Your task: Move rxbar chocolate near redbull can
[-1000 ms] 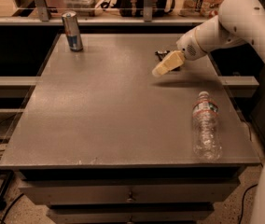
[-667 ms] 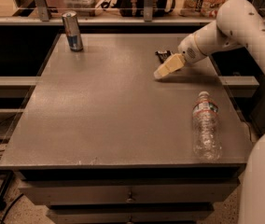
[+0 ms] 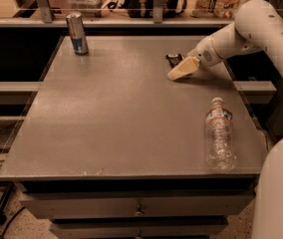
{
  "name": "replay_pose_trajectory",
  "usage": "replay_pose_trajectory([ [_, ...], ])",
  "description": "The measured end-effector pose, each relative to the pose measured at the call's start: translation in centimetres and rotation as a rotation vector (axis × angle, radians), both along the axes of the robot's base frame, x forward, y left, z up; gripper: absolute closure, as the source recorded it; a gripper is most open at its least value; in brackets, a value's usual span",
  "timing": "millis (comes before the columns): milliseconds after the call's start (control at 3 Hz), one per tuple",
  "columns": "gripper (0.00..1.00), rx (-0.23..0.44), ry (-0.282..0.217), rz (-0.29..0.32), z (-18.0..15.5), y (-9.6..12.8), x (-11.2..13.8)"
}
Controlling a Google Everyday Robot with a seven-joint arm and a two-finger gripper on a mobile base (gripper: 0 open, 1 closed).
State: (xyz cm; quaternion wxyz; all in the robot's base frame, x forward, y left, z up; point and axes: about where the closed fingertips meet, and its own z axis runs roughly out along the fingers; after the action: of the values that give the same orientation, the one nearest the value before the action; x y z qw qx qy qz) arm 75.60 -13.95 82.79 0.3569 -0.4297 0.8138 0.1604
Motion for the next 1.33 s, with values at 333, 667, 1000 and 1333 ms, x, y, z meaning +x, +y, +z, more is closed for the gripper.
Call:
replay_pose_trajectory([
  [333, 0.62, -0.016, -0.008, 0.004, 0.2, 0.1, -0.1],
  [667, 0.87, -0.016, -0.008, 0.004, 0.5, 0.2, -0.2],
  [1000, 1.0, -0.017, -0.009, 0.005, 0.7, 0.2, -0.2],
  [1333, 1.0, -0.037, -0.055, 0.05, 3.1, 1.8, -0.4],
])
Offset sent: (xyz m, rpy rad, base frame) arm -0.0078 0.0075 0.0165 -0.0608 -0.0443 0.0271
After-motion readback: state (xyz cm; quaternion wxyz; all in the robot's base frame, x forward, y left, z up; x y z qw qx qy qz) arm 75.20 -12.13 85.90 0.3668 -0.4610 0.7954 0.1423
